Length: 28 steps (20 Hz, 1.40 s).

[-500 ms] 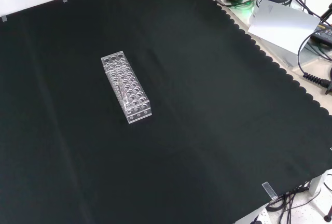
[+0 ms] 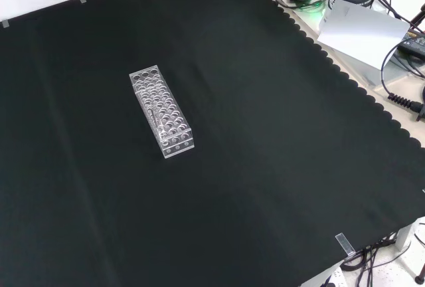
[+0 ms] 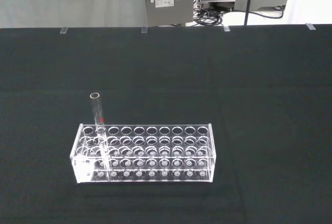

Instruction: Pick up the test tube.

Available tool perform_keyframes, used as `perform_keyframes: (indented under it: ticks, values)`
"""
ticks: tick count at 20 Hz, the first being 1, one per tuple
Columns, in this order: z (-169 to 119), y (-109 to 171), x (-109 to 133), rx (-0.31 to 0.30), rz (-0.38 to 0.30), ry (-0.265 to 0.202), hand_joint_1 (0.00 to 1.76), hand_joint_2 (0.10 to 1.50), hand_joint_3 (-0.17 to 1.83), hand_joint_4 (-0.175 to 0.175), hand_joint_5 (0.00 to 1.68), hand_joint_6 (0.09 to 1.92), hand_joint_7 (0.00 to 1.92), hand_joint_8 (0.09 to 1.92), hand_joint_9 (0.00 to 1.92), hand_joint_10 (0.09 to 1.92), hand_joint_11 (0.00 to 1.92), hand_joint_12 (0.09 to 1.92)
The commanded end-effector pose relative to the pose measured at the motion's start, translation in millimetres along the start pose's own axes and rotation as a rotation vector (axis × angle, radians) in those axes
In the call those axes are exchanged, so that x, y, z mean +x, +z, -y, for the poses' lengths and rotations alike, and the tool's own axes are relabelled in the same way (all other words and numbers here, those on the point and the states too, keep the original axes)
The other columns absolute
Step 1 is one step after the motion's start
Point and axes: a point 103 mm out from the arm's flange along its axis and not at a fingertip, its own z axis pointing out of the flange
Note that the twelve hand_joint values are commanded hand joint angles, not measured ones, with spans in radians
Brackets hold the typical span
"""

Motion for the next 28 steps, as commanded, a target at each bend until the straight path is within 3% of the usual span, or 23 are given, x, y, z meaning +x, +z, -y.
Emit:
perform_keyframes:
  ticks: [1, 16, 28]
  values:
    - [-11.7, -2.7, 3.5, 0.003, 0.008, -0.038, 0.32, 0.85, 0.28, -0.027, 0.05, 0.09, 0.0, 0.38, 0.0, 0.59, 0.0, 1.4]
    - [-102.0, 21.2, 27.0, 0.069, -0.003, -0.142, 0.38, 0.9, 0.19, -0.036, 0.12, 0.09, 0.0, 0.68, 0.0, 0.85, 0.0, 1.53]
    - [-178.8, 79.3, 69.0, 0.148, 0.051, -0.265, 0.4, 0.92, 0.18, -0.046, 0.15, 0.09, 0.06, 0.81, 0.02, 0.98, 0.0, 1.59]
